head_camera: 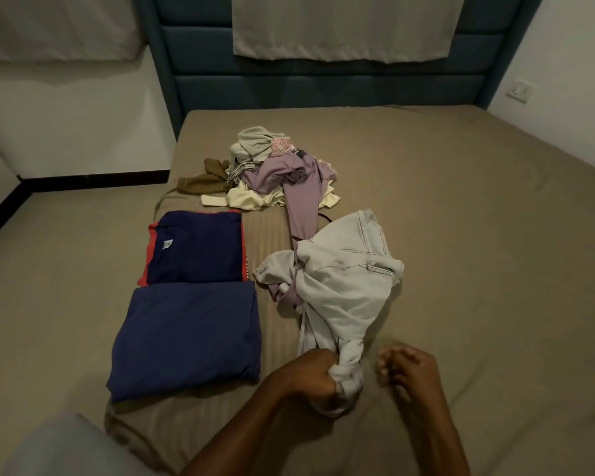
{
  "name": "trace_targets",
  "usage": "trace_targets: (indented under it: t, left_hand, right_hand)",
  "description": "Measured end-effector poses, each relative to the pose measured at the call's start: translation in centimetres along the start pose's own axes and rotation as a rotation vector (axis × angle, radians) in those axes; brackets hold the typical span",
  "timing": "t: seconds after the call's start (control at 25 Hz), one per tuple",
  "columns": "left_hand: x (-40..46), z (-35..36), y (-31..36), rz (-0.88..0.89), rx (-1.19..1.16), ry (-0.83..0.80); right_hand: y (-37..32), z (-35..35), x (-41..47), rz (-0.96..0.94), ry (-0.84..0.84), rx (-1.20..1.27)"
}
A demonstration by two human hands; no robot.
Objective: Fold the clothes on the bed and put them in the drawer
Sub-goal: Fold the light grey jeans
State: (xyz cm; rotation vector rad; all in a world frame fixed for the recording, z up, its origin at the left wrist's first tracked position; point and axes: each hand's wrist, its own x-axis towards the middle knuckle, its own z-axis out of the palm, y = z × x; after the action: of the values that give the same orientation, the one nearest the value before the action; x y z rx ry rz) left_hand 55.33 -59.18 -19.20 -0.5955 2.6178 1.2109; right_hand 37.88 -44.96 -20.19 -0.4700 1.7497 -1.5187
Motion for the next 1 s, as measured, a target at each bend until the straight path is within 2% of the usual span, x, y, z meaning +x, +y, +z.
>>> trace_targets:
  t: [0.04,0.08,0.2,0.32,0.4,0.48,0.6,0.64,0.72,0.76,0.88,1.0]
  left_hand:
    - [-0.7,0.9,0.0,0.031,0.032,-0.019]
    - [-1.0,1.7,0.0,0.065,0.088,-0.041]
    - [-1.6,3.6,2.2,0.14,0.325,-0.122]
    - [-2.4,3.5,4.3,0.238,0.407,-0.151]
    - [-3.2,3.4,3.3,0.289,0.22,-0.086]
    - [-4.4,3.1,1.6,0.205,-0.161,0.055]
    - [-3.6,2.0,0.0,-0.231,-0.638,0.497]
    - [-3.0,1.2,-0.3,-0.35,-0.679,0.662]
    - [-1.4,-1.3,-1.4,-0.431,-0.492,0.919]
    - [-0.6,-2.6,-2.0,-0.436,-0.368,0.933]
    - [1.9,-6.3,-3.7,-0.433,-0.078,0.778]
    - [3.8,-8.6,-4.2,-0.358,0.164,0.725]
  right_hand:
    - [-0.4,-0.3,1.1,0.075,0.134,0.165]
    - [-1.0,-0.1,2.3,0.144,0.194,0.299]
    - [-4.8,2.5,3.6,0.225,0.071,0.486]
    - [-5.9,5.0,2.2,0.264,-0.013,0.59]
    - [-5.7,4.1,0.9,0.253,0.051,0.609]
    - [-6.2,2.0,-0.8,0.191,0.173,0.545]
    - [-6.9,-2.0,-3.7,0.019,0.357,0.277]
    - [-7.2,-3.1,-4.9,-0.037,0.371,0.152]
    - [-7.1,-5.0,-7.1,-0.116,0.328,-0.053]
    - [-7.0,-5.4,-8.1,-0.129,0.315,-0.095]
    - [-4.6,-5.4,-9.1,-0.068,0.31,-0.146]
    - [-2.6,-4.8,-9.0,-0.023,0.303,-0.242]
